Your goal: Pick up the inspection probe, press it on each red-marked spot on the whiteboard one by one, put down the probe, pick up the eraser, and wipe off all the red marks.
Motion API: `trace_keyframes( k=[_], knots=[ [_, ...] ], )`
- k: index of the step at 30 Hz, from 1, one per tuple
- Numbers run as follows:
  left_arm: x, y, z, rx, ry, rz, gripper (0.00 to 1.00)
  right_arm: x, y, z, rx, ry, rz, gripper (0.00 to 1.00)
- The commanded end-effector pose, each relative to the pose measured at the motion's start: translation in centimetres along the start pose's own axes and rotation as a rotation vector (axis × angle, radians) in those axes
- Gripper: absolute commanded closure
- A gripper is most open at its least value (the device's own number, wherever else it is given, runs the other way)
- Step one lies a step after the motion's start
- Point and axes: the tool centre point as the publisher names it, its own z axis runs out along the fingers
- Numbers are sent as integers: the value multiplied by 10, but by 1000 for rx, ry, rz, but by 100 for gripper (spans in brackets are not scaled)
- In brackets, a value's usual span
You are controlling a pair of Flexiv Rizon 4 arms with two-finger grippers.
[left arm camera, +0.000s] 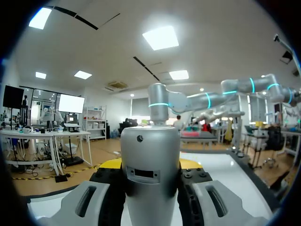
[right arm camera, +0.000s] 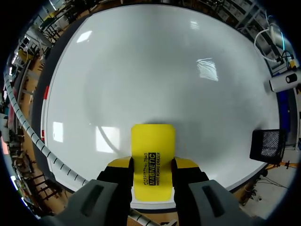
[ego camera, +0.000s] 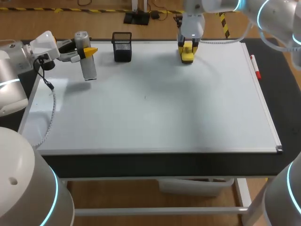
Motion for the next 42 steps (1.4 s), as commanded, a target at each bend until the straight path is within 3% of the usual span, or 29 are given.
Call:
trace_keyframes(
  k=[1,18,19,21,22,23,27,30,42],
  knots=[
    [0,0,1,2,-1,1,100,-1,-4,0,-9,10,0,100],
    [0,0,1,2,-1,1,100,0,-3,6,-18,17,4,100],
    [0,0,1,2,-1,1,100,0,-3,6,-18,12,5,74],
    [0,0,1,2,-1,1,100,0,-2,6,-19,11,5,52],
    [0,0,1,2,-1,1,100,1,-1,5,-19,11,6,13],
    [0,0,1,2,-1,1,100,1,-1,5,-21,13,10,0],
    [0,0,1,2,-1,1,100,5,2,0,-14,9,39,0],
    [0,0,1,2,-1,1,100,9,6,-5,-2,-47,75,0],
    [0,0,1,2,-1,1,100,26,21,-32,-8,-206,398,0]
  ],
)
